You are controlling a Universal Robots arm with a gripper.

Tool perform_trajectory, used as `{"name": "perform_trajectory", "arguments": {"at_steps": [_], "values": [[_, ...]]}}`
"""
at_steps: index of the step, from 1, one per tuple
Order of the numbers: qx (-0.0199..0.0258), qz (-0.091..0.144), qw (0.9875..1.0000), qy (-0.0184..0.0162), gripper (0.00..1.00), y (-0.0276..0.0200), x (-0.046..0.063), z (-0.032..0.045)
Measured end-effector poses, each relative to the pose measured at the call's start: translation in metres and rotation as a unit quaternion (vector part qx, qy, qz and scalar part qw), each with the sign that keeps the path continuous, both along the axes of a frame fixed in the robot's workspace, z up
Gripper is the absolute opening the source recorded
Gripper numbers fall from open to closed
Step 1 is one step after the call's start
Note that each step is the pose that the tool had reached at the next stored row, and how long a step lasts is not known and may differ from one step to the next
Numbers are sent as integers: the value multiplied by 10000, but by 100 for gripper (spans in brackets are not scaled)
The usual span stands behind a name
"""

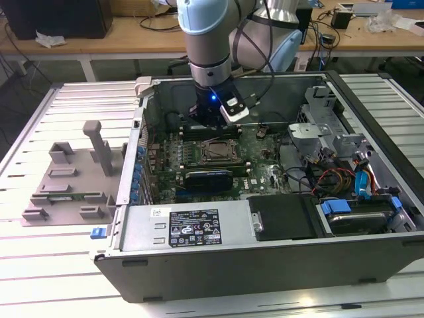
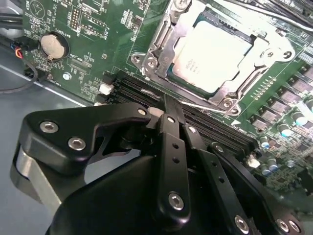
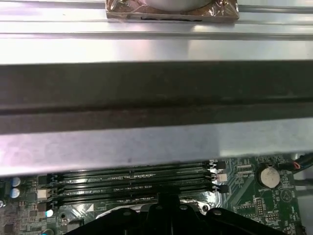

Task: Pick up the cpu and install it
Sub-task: 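Install the first cpu locking lever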

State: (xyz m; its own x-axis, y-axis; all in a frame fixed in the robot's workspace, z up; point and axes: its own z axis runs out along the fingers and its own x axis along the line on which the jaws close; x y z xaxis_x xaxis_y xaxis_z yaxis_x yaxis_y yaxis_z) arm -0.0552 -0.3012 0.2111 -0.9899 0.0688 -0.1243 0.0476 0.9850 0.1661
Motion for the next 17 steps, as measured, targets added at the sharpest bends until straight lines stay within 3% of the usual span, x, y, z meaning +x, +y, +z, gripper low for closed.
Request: {"name": "perform_trajectory", "arguments": {"at_steps": [1,6,8,9,17], "values": [[0,0,10000,-77,11,0,-44,-16],[1,0,9997,-239,11,1,-102,-48],[1,0,9995,-329,11,0,-117,-65],[0,0,9994,-343,11,0,-123,-66],[0,-8,9994,-357,11,7,-200,-68]]}}
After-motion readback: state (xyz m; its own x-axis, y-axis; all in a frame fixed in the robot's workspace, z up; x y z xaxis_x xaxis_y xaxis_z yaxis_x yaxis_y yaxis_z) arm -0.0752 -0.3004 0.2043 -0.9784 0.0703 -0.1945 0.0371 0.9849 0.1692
